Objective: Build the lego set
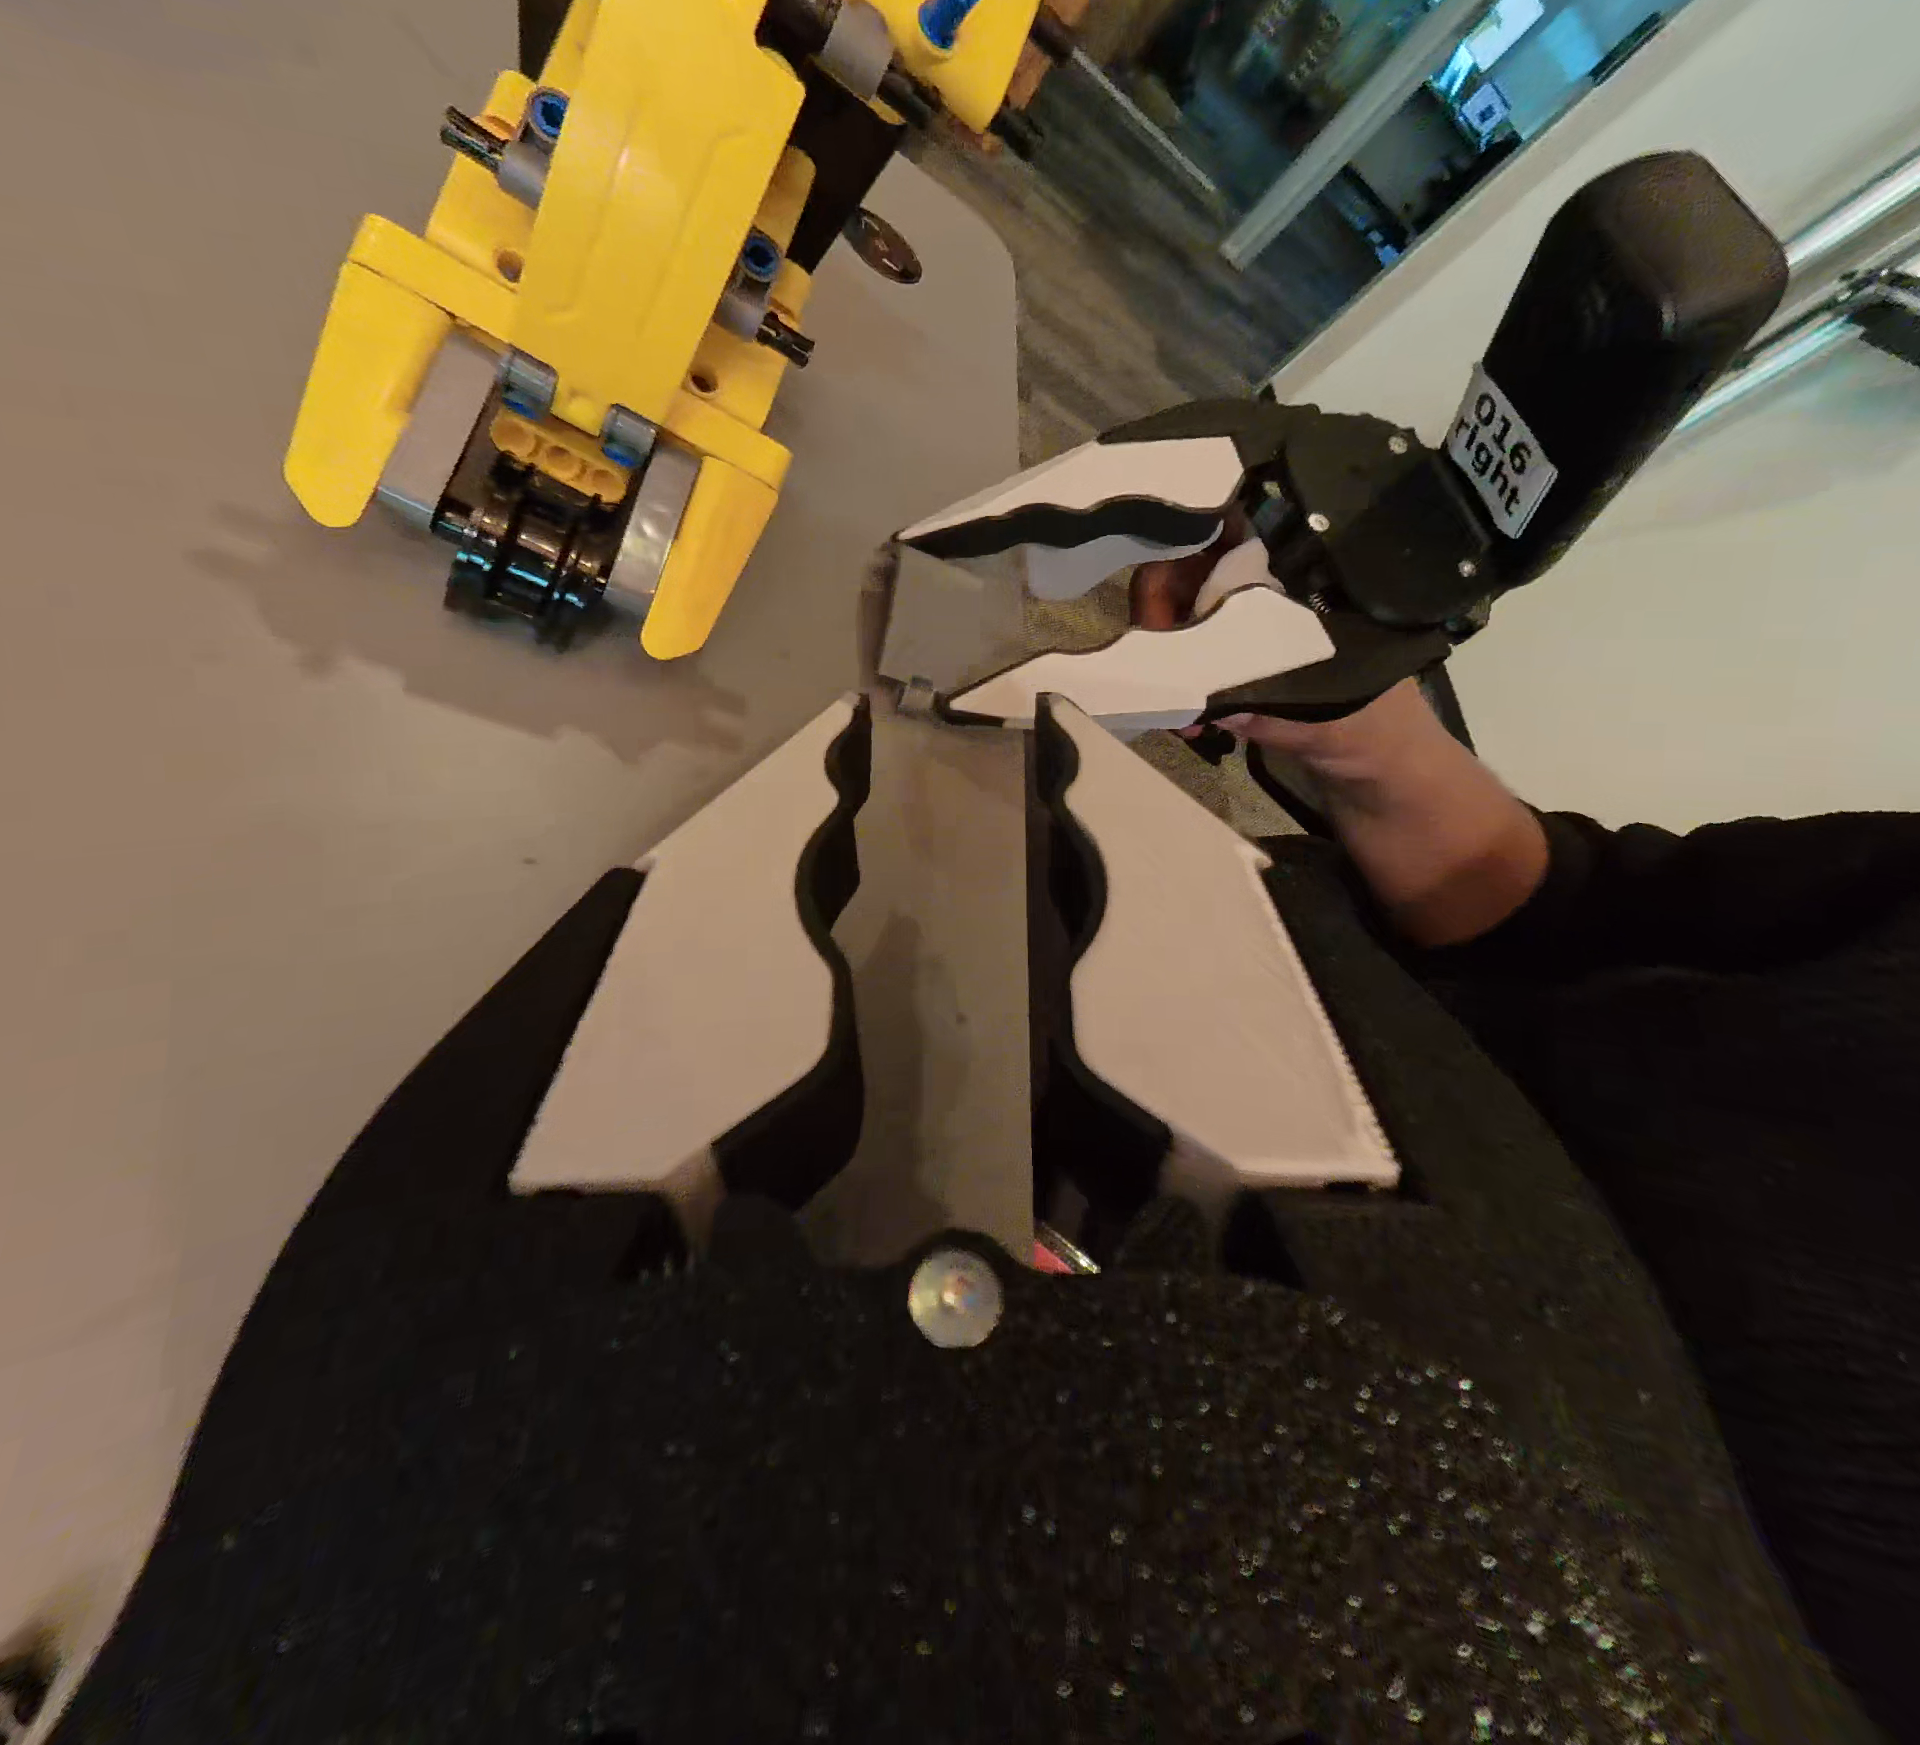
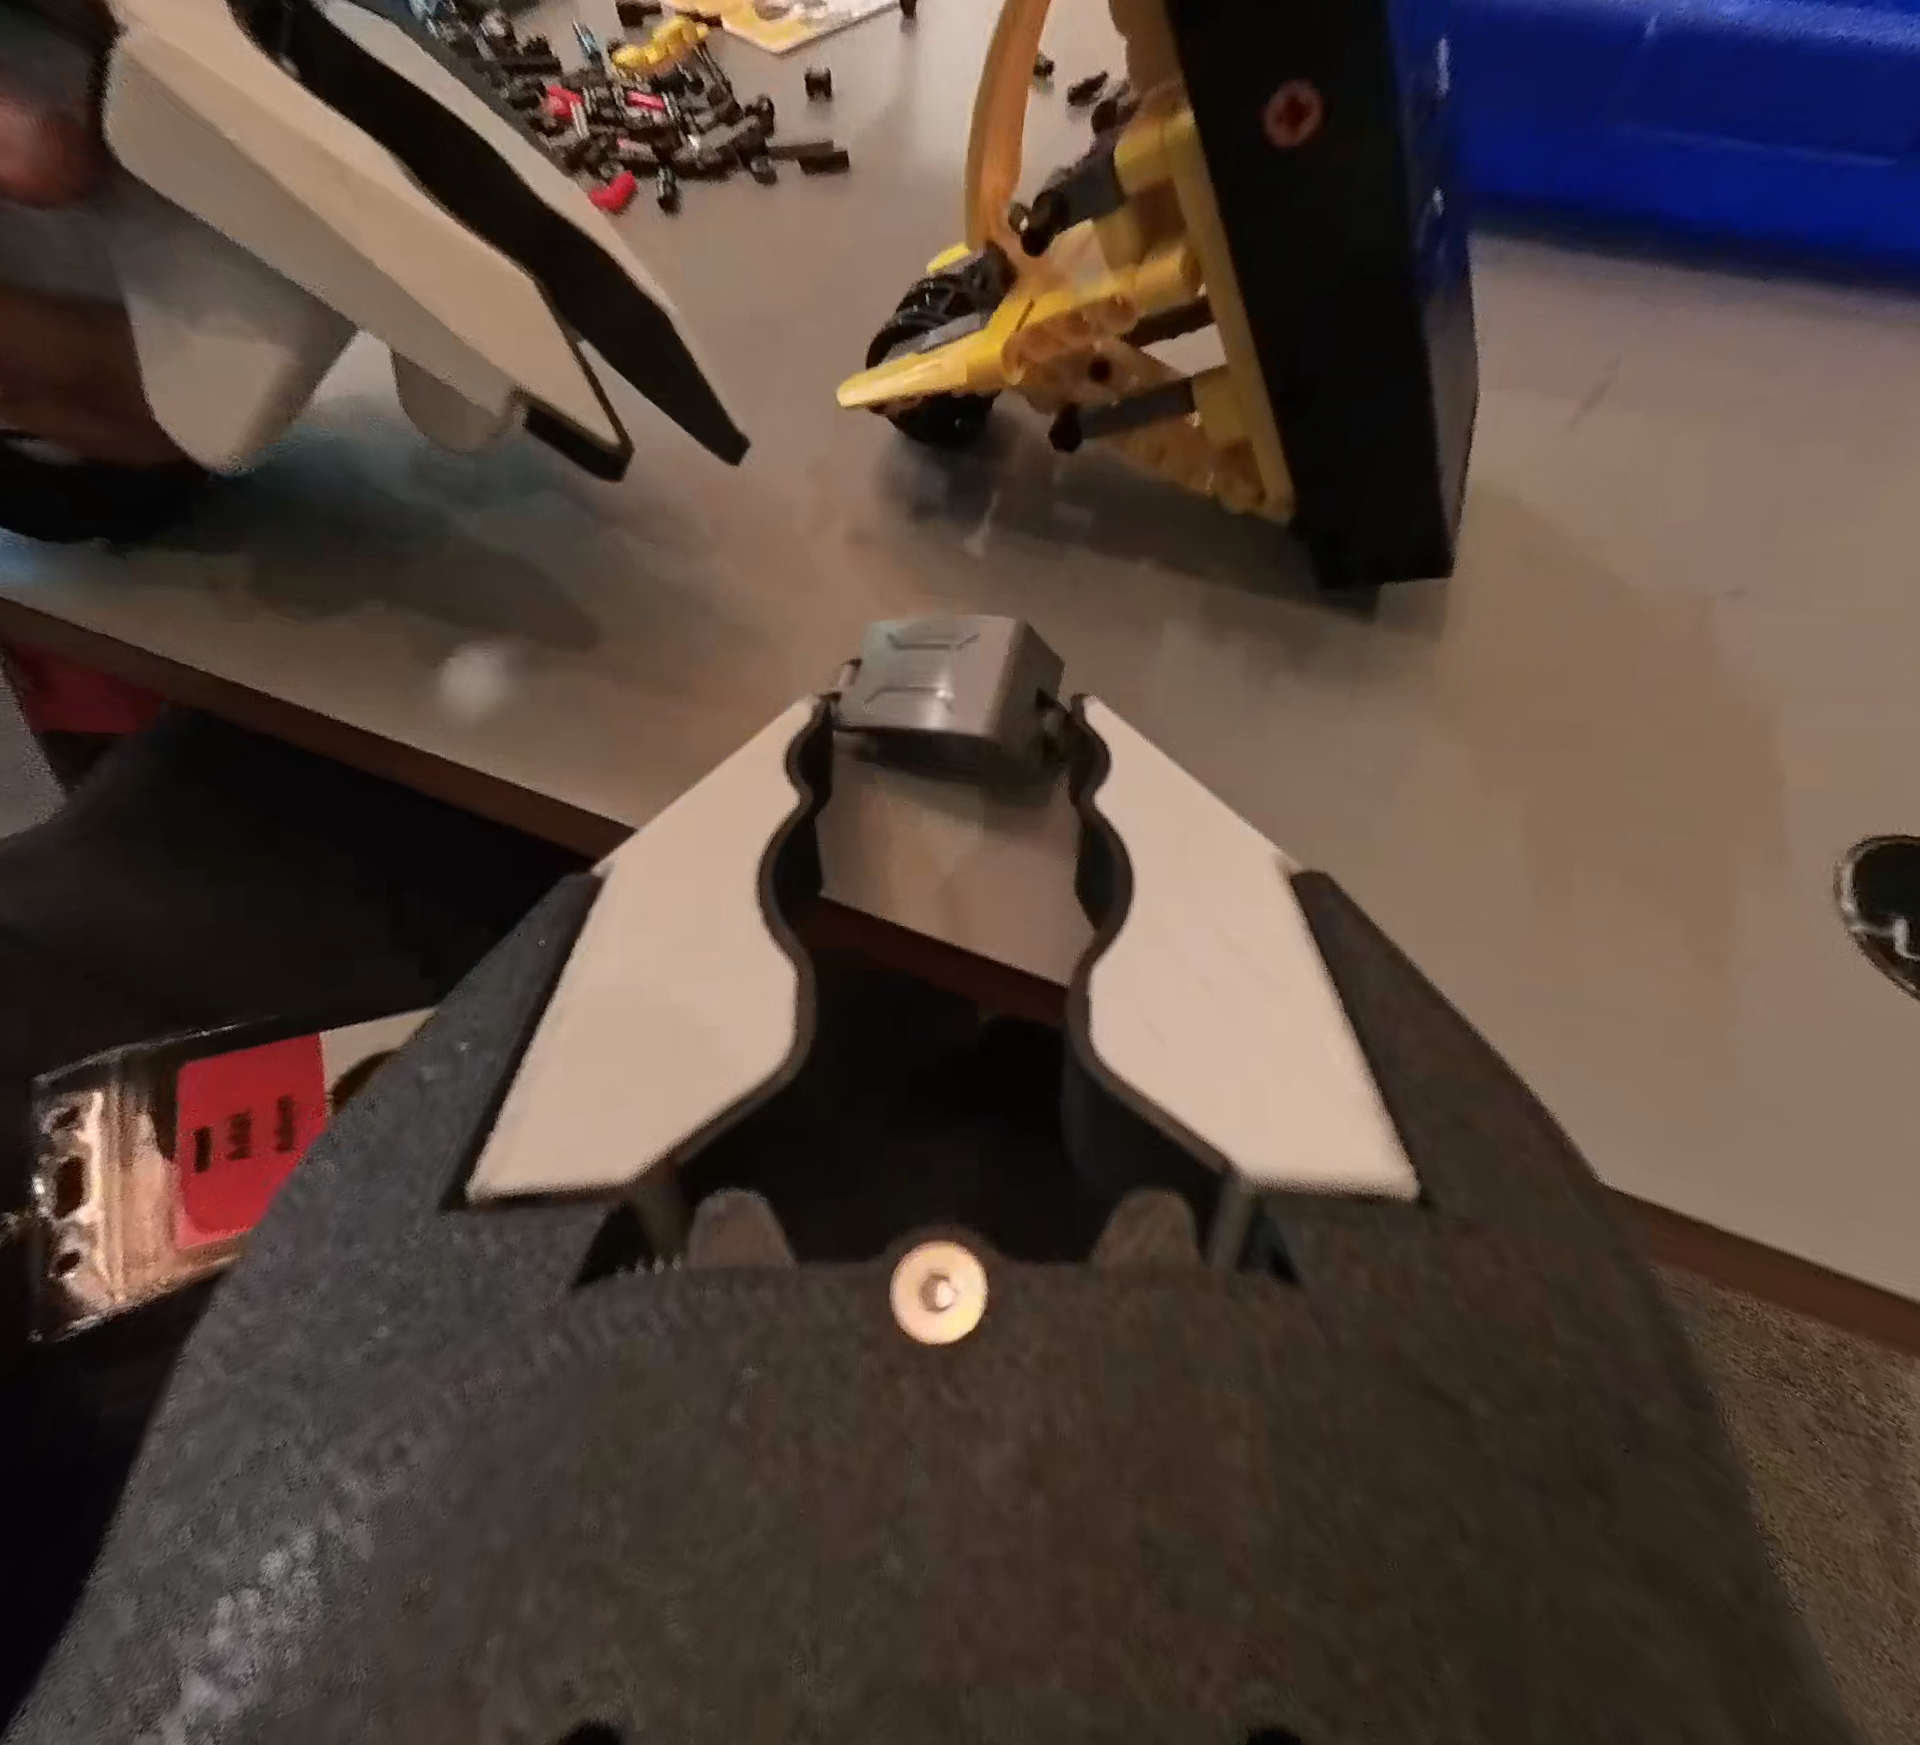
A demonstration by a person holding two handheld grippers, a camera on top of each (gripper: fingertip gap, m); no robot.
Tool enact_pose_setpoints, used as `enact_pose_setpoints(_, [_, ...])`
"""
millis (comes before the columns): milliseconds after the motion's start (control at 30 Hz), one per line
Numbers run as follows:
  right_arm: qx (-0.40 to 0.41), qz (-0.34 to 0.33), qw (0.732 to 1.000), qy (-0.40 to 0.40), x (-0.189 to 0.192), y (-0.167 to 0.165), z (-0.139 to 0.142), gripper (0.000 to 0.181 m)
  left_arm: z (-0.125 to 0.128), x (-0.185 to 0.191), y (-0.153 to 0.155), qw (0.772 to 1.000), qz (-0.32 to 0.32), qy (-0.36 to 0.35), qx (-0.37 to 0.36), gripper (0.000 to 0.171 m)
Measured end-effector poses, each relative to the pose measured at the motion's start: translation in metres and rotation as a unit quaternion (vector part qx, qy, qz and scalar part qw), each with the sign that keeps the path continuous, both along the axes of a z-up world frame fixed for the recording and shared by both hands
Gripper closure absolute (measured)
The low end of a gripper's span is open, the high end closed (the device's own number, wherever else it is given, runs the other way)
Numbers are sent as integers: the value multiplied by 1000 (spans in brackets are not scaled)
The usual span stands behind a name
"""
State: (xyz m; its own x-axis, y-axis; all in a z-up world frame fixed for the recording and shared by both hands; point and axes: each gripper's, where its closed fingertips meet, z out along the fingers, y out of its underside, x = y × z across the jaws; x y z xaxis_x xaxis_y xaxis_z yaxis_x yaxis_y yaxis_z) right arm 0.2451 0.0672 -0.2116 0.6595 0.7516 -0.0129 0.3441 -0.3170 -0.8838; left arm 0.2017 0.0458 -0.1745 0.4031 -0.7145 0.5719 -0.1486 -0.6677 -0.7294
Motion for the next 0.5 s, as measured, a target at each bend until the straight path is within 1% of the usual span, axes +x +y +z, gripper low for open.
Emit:
enact_pose_setpoints(200, [25, -6, 999, -37, 1, 2, -2, 136, -1, 0, 0, 1000, -1, 0, -7, 142])
enact_pose_setpoints(500, [23, -3, 999, -32, 0, 2, -1, 136, -1, -1, 2, 1000, 2, -6, -13, 142])
